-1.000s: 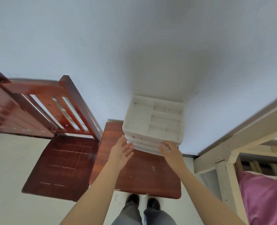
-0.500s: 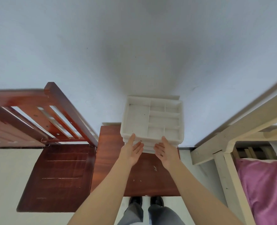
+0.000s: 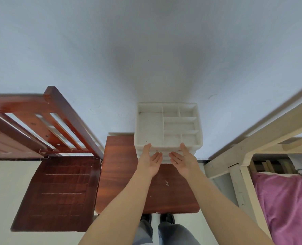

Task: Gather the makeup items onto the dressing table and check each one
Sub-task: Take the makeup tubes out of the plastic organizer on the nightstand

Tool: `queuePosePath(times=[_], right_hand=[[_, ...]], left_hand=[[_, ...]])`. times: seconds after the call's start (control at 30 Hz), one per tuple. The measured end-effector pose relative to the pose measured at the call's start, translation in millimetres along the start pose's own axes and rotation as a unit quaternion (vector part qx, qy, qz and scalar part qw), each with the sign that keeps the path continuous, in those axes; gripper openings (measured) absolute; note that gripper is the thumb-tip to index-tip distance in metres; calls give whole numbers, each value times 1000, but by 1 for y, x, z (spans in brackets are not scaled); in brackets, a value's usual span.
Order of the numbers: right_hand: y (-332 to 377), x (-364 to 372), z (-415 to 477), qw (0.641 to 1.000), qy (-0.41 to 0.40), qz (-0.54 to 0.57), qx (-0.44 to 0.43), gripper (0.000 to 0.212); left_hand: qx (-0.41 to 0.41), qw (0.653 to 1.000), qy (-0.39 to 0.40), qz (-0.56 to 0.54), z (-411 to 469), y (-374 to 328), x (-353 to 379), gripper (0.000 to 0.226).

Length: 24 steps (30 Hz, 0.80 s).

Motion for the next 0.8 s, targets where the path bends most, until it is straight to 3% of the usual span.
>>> queuePosePath(times=[0.13, 0.2, 0.23, 0.3, 0.37, 0.43, 0.47, 0.53, 0.63, 0.8], right_hand=[[-2, 1, -4, 998, 12, 60, 30, 32], [-4, 3, -4, 996, 15, 82, 44, 16], [-6, 4, -3, 995, 12, 91, 48, 13], [-8, 4, -2, 994, 7, 101, 49, 16], [-10, 5, -1, 993, 4, 109, 44, 23], [-13, 4, -1, 992, 2, 119, 40, 27], [-15, 3, -1, 992, 0, 123, 40, 29], [-20, -1, -2, 992, 1, 122, 40, 24], [-30, -11, -6, 993, -2, 116, 38, 9], [-41, -26, -15, 993, -17, 109, 29, 6]], left_hand=[[38, 996, -25, 77, 2, -2, -2, 58], [134, 968, -111, 181, 4, -8, -6, 74], [207, 935, -162, 239, 2, -12, -9, 85], [379, 815, -227, 376, -1, -20, -16, 95], [516, 634, -190, 544, -2, -26, -21, 86], [545, 479, -106, 679, 7, -29, -29, 70], [536, 440, -80, 716, 11, -30, -34, 64], [522, 424, -58, 738, 15, -35, -40, 62], [508, 432, -32, 745, 16, -41, -43, 62], [515, 496, -12, 699, 11, -42, -50, 58]])
Point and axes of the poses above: each hand's wrist, its own z-axis towards the middle knuckle, its own x-axis out of the palm, y = z × x, the point moved 1 cm from there along z, towards the middle knuckle, and after that the axes turned 12 degrees about -y, right-handed, at the moved point
